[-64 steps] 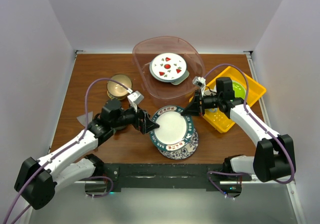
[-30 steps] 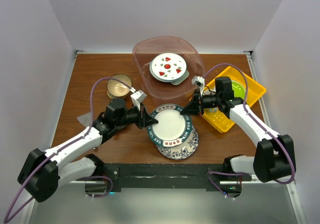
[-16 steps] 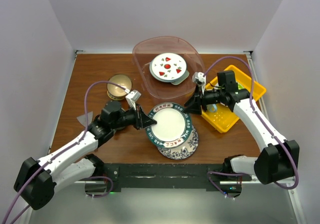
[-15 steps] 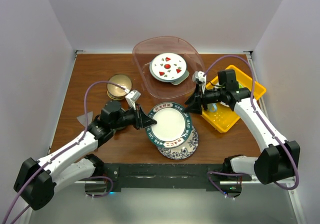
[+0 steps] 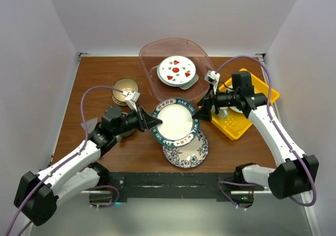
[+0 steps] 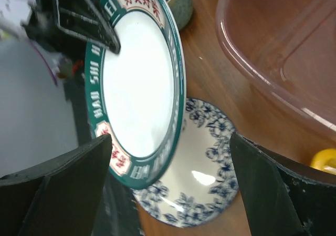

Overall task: Place the mixed dishes into the plastic bin
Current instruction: Pick up the plate at the center of the board, then place the plate in the plastic bin.

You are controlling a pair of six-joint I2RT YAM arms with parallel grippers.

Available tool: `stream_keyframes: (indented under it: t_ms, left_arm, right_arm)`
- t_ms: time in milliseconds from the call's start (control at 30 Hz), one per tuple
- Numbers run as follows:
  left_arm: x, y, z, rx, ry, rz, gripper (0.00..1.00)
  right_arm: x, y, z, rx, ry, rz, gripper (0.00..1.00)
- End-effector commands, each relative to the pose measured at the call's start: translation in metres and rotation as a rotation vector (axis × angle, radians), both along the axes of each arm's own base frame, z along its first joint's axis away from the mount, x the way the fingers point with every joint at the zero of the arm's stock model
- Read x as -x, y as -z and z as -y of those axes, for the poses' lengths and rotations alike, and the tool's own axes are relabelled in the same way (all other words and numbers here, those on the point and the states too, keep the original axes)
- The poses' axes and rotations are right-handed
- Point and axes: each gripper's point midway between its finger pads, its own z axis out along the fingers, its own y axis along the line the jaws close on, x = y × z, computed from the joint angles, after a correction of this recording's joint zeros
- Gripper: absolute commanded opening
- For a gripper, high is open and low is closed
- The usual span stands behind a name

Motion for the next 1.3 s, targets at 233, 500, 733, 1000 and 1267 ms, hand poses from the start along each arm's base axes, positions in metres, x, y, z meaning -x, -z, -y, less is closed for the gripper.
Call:
stream_keyframes:
  t_ms: [233, 500, 733, 1000, 1267]
  left_arm:
    - [-0.027, -0.079, 0.001, 0.23, -0.111, 0.139, 0.0]
    - [-0.061, -0.109, 0.001, 0.24, -0.213, 0.2, 0.02]
    - [-0.11, -0.151, -0.055, -0.036, -0.513, 0.341, 0.95]
    - [-0.08, -0.151, -0.137, -0.387, -0.695, 0.517, 1.0]
    - [-0.043, -0.06, -0.116, -0.426, -0.445, 0.495, 1.0]
  right_arm:
    - [-0.022, -0.019, -0.014, -0.234, 0.299, -0.195, 0.9]
    - [-0.063, -0.051, -0.027, -0.293, 0.37, -0.306, 0.0]
    - [-0.127, -0.094, -0.03, -0.372, 0.497, -0.297, 0.0]
    - [-0.237, -0.084, -0.015, -0.346, 0.798, -0.251, 0.0]
    - [-0.317, -0.041, -0.011, -0.237, 1.044, -0.154, 0.0]
